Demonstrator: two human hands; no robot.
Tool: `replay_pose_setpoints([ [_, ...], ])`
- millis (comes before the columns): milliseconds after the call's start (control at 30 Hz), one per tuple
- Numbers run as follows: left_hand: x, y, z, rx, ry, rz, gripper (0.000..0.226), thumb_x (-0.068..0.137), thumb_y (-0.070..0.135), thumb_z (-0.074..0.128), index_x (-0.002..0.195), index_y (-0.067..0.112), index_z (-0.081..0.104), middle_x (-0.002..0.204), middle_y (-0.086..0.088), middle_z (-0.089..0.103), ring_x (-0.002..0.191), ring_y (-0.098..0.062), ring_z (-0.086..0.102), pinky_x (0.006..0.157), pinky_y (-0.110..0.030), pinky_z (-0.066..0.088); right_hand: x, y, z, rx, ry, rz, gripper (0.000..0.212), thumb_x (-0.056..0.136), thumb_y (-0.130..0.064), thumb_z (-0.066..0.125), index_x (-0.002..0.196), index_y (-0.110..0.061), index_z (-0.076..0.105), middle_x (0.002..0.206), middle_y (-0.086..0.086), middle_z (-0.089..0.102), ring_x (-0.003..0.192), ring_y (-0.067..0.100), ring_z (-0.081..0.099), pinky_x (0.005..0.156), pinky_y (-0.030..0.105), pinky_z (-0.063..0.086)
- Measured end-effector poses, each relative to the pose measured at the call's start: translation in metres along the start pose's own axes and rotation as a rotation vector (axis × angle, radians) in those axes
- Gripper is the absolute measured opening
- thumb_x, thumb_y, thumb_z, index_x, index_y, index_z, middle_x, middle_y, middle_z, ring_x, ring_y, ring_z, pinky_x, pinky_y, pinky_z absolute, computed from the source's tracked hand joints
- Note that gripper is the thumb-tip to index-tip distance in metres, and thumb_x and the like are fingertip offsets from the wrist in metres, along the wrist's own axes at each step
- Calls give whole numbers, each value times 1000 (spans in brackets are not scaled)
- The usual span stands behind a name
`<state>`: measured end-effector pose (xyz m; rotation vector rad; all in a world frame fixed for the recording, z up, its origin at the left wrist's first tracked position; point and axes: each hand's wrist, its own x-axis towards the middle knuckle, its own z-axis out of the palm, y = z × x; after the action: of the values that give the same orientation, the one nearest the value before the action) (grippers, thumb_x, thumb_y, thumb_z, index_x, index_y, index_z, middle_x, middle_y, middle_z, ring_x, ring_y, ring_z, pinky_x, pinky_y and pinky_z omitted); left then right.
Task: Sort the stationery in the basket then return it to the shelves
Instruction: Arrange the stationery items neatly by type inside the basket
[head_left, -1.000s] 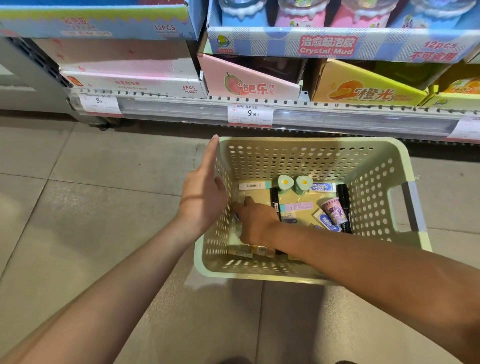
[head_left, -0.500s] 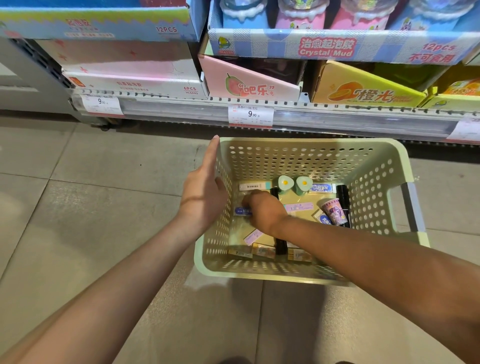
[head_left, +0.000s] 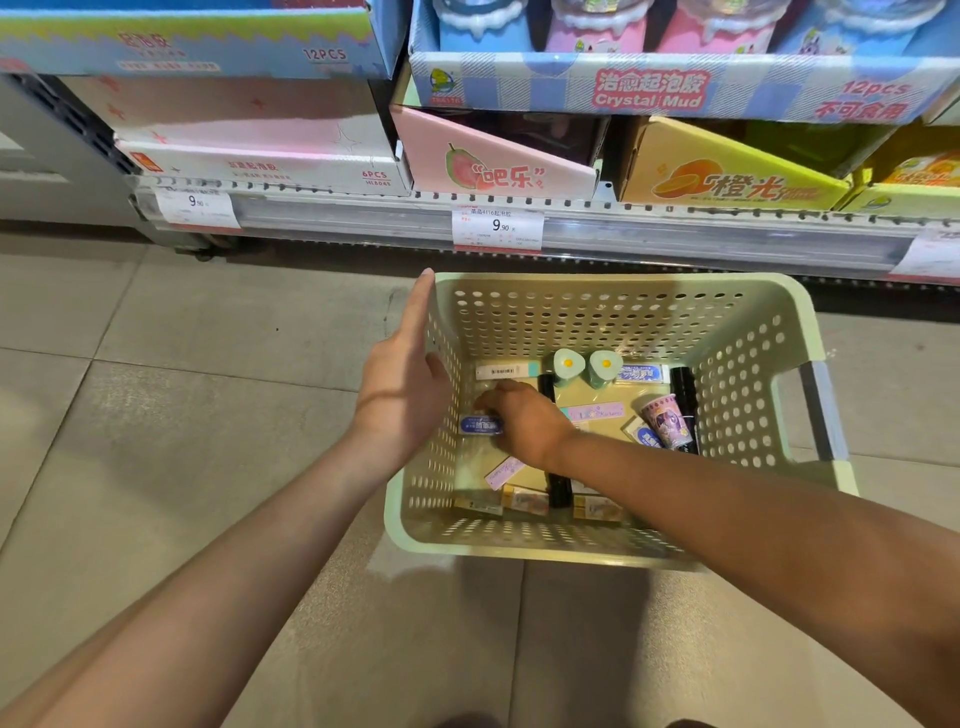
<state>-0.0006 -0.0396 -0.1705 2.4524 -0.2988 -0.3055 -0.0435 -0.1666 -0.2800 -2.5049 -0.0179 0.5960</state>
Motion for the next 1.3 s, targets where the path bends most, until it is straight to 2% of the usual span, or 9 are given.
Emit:
replay_pose_setpoints([
  [133,-1,1,-1,-9,9,-7,76,89,-5,40,148,33,11,98,-4,60,76,-16,55,68,-25,40,-5,3,-15,-56,-68,-58,52,80,1,58,130,-14,53,128,9,53,120,26,50,99,30,44],
  [300,-2,5,-4,-16,-9,-43,75,90,-4,39,148,35,12,90,-1,57,60,-5,47,64,-23,35,-30,12,-60,-135,-156,-78,25,87,-4,54,106,-13,68,112,3,66,105,18,60,88,25,45],
  [400,-3,7,-5,-20,-15,-57,75,90,-3,39,148,36,12,87,-1,55,58,-3,45,64,-23,34,-45,28,-74,-216,-176,-21,26,83,0,54,98,-15,69,102,1,69,99,17,63,86,30,51],
  [467,-4,9,-6,-13,-14,-49,74,90,-3,39,148,35,12,90,0,54,60,-8,46,67,-23,35,-53,37,-78,-316,-199,2,27,82,0,56,102,-15,68,104,1,67,101,18,62,82,29,51],
  [567,-4,10,-6,1,-9,-49,74,90,-4,40,148,34,12,95,3,51,76,-13,47,73,-21,36,-61,43,-82,-479,-268,23,24,87,-10,55,109,-13,62,112,6,61,105,24,58,81,32,48],
  [700,-4,12,-7,18,-10,-65,75,89,-3,40,148,34,13,101,-3,56,83,-15,48,79,-23,36,-67,47,-82,-721,-346,-23,25,96,-19,43,111,-7,59,112,9,58,104,25,57,74,32,47],
  [833,-5,13,-7,2,-20,-78,76,88,-3,41,148,36,13,97,-1,54,84,-15,48,80,-26,38,-67,54,-76,-917,-381,-69,29,90,-13,55,119,-9,54,121,7,54,109,24,54,81,34,52],
  [1033,-4,13,-7,-3,-18,-80,76,89,-3,42,148,36,13,94,2,50,84,-13,47,78,-24,36,-68,62,-74,-1017,-355,-127,33,91,-13,54,123,-9,49,119,9,56,109,25,53,85,37,51],
  [1300,-4,13,-8,-15,-22,-82,77,88,-4,42,148,36,12,94,2,51,84,-13,48,79,-23,36,-68,64,-72,-1004,-340,-136,30,89,-12,56,119,-12,50,107,5,63,97,22,59,80,34,50],
])
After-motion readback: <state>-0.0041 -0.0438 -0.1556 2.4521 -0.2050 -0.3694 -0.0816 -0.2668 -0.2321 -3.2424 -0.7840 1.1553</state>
